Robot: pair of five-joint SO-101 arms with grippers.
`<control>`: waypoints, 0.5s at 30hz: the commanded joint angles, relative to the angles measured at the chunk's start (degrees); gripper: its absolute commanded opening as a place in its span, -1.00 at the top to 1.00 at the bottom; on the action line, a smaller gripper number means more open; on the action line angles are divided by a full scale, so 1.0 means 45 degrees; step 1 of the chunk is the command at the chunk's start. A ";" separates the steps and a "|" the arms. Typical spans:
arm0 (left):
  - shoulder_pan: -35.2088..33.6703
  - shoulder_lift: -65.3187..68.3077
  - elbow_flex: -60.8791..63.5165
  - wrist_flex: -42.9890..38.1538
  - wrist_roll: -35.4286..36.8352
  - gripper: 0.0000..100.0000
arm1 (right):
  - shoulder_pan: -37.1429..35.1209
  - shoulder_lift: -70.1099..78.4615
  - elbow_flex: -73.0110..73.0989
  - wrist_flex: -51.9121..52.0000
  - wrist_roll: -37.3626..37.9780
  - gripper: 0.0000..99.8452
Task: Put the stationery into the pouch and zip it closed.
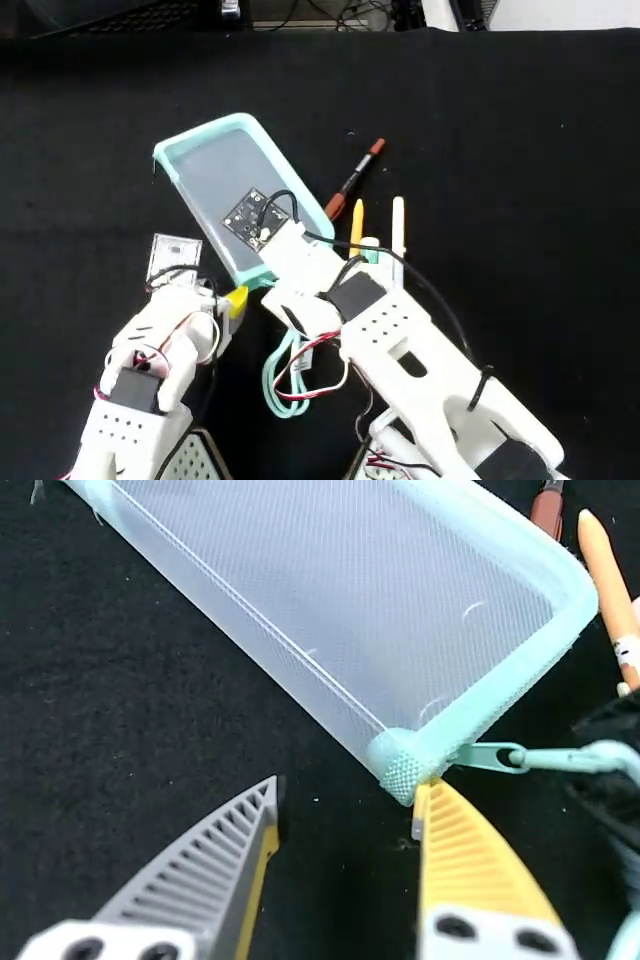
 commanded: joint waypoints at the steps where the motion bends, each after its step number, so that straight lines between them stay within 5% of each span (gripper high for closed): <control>1: 0.0205 0.1524 0.0049 -0.1739 0.0352 0.55 | 0.0195 -0.0440 -0.0068 -0.0195 -0.0020 0.97; 9: 0.0147 0.4904 -0.0635 -0.4474 0.0313 0.56 | 0.0195 -0.0440 -0.0049 -0.0176 0.0000 0.97; 15: 0.0127 0.6017 -0.1065 -0.4669 0.0234 0.56 | 0.0195 -0.0440 -0.0049 -0.0176 0.0000 0.97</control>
